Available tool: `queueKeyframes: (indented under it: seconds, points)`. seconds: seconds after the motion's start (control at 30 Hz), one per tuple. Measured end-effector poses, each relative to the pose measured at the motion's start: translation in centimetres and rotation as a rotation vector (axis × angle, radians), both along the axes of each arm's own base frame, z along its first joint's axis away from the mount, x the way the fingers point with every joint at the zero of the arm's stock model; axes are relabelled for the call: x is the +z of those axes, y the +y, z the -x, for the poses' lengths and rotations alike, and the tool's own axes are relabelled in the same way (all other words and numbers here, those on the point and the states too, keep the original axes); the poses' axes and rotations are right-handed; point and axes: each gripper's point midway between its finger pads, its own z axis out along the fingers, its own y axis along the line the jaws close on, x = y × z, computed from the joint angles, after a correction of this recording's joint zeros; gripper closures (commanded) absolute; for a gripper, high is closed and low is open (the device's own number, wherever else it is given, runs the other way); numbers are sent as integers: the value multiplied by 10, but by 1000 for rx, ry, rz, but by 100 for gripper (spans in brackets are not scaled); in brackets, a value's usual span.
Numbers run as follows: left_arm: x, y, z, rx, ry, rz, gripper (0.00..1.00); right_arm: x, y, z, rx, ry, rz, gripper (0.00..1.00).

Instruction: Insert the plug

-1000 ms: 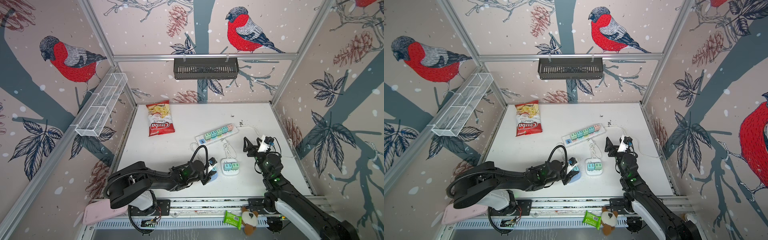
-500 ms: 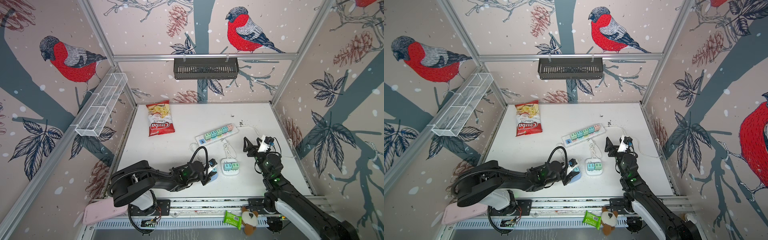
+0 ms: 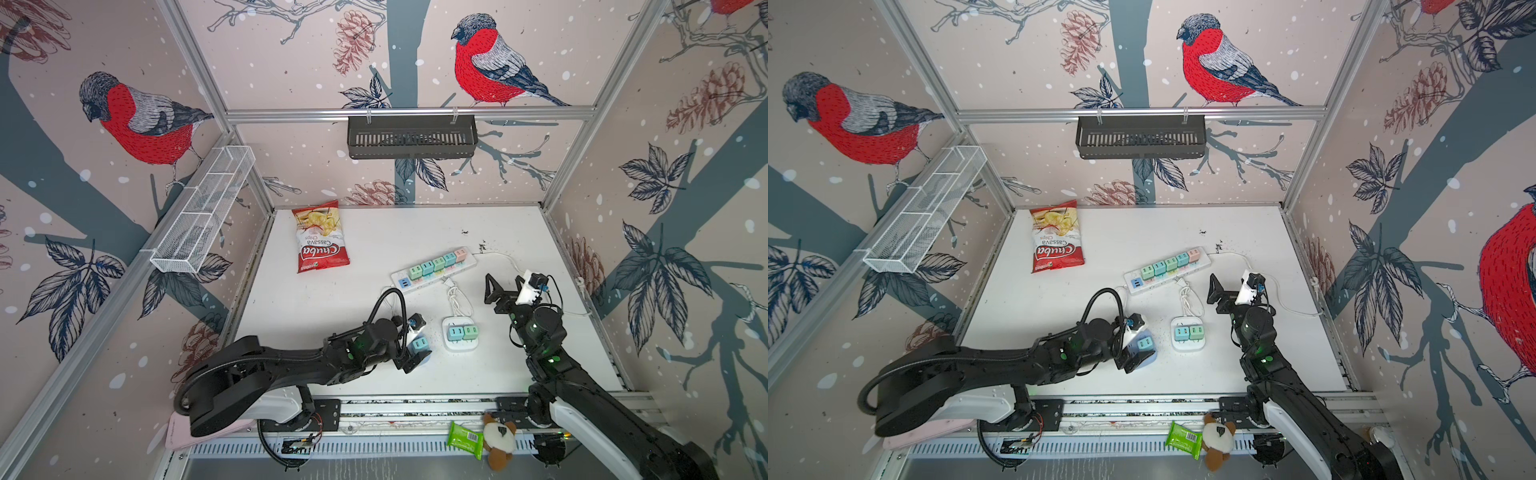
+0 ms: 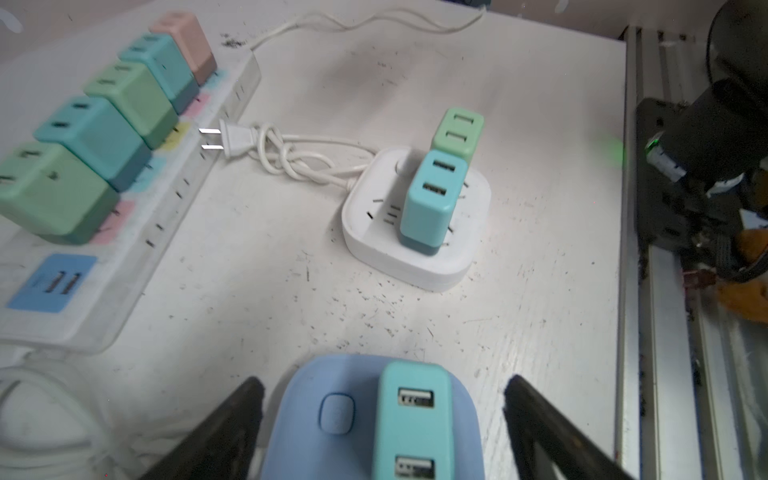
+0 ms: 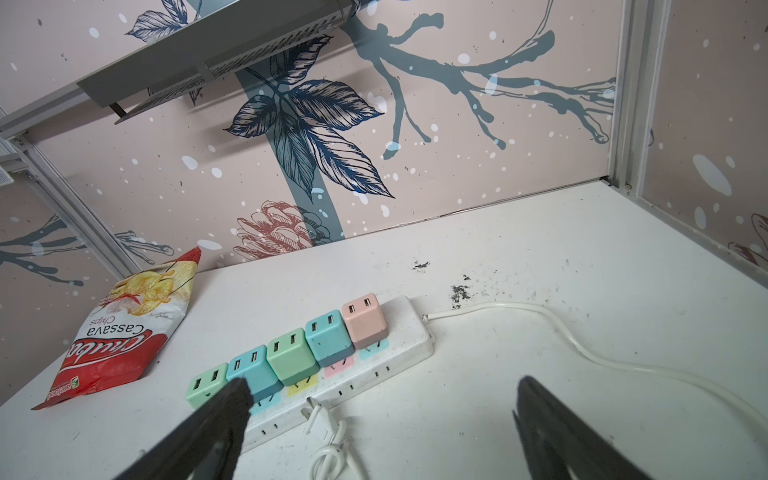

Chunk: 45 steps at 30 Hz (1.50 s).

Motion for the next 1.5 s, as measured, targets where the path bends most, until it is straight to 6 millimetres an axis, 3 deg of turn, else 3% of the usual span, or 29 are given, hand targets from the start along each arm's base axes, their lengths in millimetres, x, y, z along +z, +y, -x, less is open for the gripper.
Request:
queueKeyframes:
  seconds: [0.17, 0.27, 0.37, 0.53, 0.6, 0.67, 0.77, 0.93, 1.0, 1.07, 1.2, 1.3, 1.4, 1.5]
  points:
    - [62, 25, -25, 113, -121, 130, 1, 20, -6, -7, -49, 8, -53, 0]
    - [91, 55, -41, 236, -213, 200, 1, 45, -14, -13, -103, -1, -114, 0]
    - [105, 101, -62, 412, -308, 246, 1, 63, -26, -18, -185, 4, -153, 0]
    - [125, 193, -103, 770, -402, 294, 1, 68, -38, -23, -257, 55, -103, 0]
    - [127, 223, -112, 887, -431, 300, 1, 83, -43, -26, -282, 40, -83, 0]
    - [117, 247, -120, 995, -433, 285, 2, 87, -48, -28, -302, 38, -70, 0]
    - [95, 272, -127, 1114, -427, 225, 2, 78, -52, -31, -314, 49, -43, 0]
    - [54, 312, -135, 1292, -389, 134, 2, 36, -62, -38, -328, 77, 56, 0]
    - [31, 325, -137, 1349, -347, 83, 3, 28, -72, -43, -358, 86, 112, 0]
    - [18, 328, -145, 1374, -307, 41, 3, 19, -81, -48, -385, 102, 168, 0]
    - [32, 323, -182, 1393, -307, 46, 3, -16, -89, -45, -394, 178, 239, 0]
    - [24, 320, -195, 1387, -293, 1, 3, -36, -85, -46, -355, 191, 287, 0]
    - [18, 320, -200, 1371, -314, -39, 3, -68, -85, -54, -345, 264, 336, 0]
    - [-8, 342, -178, 1408, -305, -67, 3, -89, -85, -68, -344, 317, 391, 0]
